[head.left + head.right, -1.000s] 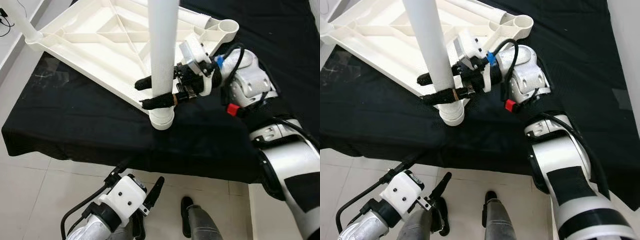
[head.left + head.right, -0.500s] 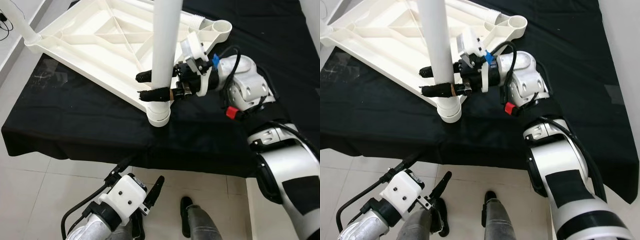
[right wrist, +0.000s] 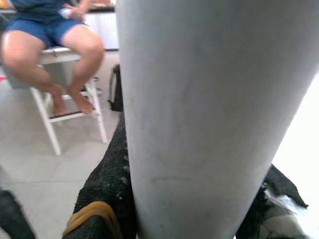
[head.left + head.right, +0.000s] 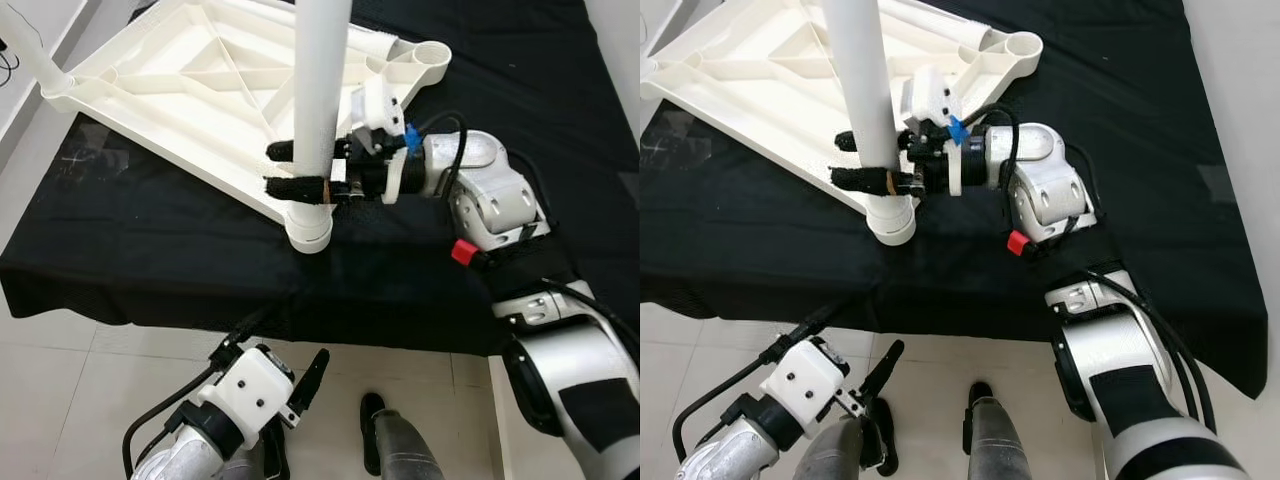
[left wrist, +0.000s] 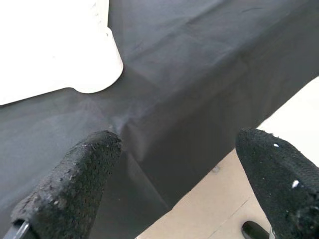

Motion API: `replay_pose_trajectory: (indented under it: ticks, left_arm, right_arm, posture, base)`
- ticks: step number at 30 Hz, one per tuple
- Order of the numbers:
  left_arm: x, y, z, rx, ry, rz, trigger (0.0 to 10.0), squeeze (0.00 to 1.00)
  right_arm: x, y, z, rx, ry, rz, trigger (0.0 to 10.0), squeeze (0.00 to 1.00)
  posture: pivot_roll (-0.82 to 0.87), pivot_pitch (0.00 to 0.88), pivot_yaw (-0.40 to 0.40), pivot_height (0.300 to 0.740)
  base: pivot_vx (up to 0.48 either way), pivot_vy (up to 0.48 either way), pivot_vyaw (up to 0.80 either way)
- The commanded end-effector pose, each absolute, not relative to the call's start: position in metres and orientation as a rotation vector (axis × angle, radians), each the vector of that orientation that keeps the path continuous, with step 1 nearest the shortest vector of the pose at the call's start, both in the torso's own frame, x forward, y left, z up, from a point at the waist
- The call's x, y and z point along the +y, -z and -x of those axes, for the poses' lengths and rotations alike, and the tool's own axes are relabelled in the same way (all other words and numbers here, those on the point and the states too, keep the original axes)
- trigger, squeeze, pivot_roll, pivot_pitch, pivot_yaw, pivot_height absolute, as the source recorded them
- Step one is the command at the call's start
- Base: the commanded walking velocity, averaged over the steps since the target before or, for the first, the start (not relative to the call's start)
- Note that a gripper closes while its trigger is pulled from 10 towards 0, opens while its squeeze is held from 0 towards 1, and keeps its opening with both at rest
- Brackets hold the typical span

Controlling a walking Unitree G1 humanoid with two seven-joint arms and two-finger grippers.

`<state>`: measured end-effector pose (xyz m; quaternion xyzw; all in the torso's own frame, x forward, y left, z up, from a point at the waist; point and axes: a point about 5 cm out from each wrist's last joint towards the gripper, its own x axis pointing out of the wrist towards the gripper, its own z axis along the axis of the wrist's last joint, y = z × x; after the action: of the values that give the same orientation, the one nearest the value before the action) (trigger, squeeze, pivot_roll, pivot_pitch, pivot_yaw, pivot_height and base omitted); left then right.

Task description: Building children table

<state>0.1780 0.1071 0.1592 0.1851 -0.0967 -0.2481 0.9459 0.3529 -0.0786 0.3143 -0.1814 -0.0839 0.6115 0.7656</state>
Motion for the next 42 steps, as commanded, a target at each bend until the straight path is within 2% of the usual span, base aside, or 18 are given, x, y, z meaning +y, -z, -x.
replay_pose_trajectory:
  ticks: [1,4,5,10,19,35,42]
  left_arm:
    - [0.108,-0.151,-0.175,-0.157,0.511,-0.380,10.0,0.00]
    - [0.108,-0.151,-0.176,-0.157,0.510,-0.380,10.0,0.00]
    - [0.108,-0.151,-0.176,-0.159,0.507,-0.380,10.0,0.00]
    - [0.108,-0.151,-0.177,-0.160,0.506,-0.380,10.0,0.00]
    - [0.108,-0.151,-0.180,-0.164,0.505,-0.380,10.0,0.00]
    - [0.107,-0.150,-0.182,-0.169,0.502,-0.382,10.0,0.00]
    - [0.106,-0.149,-0.183,-0.168,0.505,-0.382,10.0,0.00]
  right_arm:
    - [-0.100,-0.267,-0.369,0.072,-1.095,0.426,10.0,0.00]
    - [-0.102,-0.266,-0.368,0.074,-1.027,0.434,10.0,0.00]
    - [-0.099,-0.257,-0.359,0.080,-0.982,0.426,10.0,0.00]
    - [-0.097,-0.252,-0.352,0.086,-0.957,0.419,10.0,0.00]
    - [-0.076,-0.219,-0.324,0.200,-0.765,0.266,10.0,0.00]
    - [-0.075,-0.220,-0.323,0.250,-0.592,0.251,10.0,0.00]
    - [-0.057,-0.219,-0.322,0.250,-0.529,0.210,10.0,0.00]
  posture:
    - [0.03,0.424,0.032,0.740]
    - [0.02,0.421,0.029,0.740]
    - [0.02,0.424,0.028,0.740]
    - [0.01,0.421,0.027,0.740]
    - [0.00,0.414,0.026,0.740]
    - [0.00,0.401,0.021,0.740]
    - [0.00,0.394,0.022,0.740]
  base:
    - [0.000,0.000,0.00]
    - [0.000,0.000,0.00]
    - [0.000,0.000,0.00]
    - [0.000,0.000,0.00]
    - [0.000,0.000,0.00]
    - [0.000,0.000,0.00]
    - [0.000,0.000,0.00]
